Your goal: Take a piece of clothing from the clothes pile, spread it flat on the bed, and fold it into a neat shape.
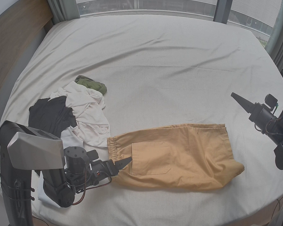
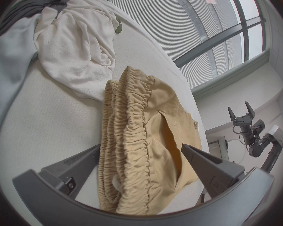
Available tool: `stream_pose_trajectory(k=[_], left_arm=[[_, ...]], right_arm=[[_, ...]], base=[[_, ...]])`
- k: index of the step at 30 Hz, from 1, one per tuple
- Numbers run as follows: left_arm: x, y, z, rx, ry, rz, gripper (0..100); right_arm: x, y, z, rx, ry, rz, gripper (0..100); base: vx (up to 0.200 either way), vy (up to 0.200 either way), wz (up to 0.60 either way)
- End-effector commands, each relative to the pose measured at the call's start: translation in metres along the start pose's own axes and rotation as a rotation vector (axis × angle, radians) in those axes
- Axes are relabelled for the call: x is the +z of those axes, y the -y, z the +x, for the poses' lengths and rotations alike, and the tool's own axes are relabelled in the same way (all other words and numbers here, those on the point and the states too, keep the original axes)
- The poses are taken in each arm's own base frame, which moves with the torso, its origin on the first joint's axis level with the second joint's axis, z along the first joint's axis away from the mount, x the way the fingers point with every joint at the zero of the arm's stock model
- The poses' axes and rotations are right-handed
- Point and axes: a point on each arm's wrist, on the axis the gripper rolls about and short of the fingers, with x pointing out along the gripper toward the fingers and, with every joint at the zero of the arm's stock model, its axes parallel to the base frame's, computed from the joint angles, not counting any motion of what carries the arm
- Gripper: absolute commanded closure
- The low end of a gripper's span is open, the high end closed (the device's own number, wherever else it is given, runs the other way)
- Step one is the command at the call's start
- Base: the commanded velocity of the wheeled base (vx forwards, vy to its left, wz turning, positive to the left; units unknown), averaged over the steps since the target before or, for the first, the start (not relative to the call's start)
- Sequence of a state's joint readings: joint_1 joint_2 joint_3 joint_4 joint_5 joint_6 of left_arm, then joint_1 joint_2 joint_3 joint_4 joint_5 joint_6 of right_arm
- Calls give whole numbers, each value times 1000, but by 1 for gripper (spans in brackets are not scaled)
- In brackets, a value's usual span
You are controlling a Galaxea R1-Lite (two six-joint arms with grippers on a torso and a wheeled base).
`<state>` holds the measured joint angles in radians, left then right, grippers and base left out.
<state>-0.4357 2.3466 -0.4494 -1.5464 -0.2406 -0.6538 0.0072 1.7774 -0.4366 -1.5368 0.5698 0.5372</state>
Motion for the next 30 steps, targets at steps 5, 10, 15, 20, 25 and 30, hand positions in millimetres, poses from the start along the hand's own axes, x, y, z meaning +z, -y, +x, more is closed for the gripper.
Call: stream_pose_trajectory(k=[5, 10, 15, 20, 25, 30], left_arm=[[0, -3, 9, -4, 5, -29, 0], [1, -3, 10, -7, 11, -39, 0], [3, -2, 10, -2, 27, -58, 100], [10, 4, 5, -17, 48, -74, 100], [22, 18, -12, -42, 84, -98, 100], [23, 22, -27, -42, 76, -100, 100]], right_arm=[[-2, -4, 0, 11, -7, 4, 0], [-2, -4, 0, 12, -8, 4, 0], [-3, -4, 0, 12, -9, 4, 0], [-5, -6, 0, 15, -19, 9, 0], [-7, -7, 0, 18, -26, 13, 0], [-9, -6, 0, 15, -31, 17, 0]], base=[[0, 0, 0], [0, 0, 0], [0, 0, 0], [0, 0, 0], [0, 0, 0], [0, 0, 0]])
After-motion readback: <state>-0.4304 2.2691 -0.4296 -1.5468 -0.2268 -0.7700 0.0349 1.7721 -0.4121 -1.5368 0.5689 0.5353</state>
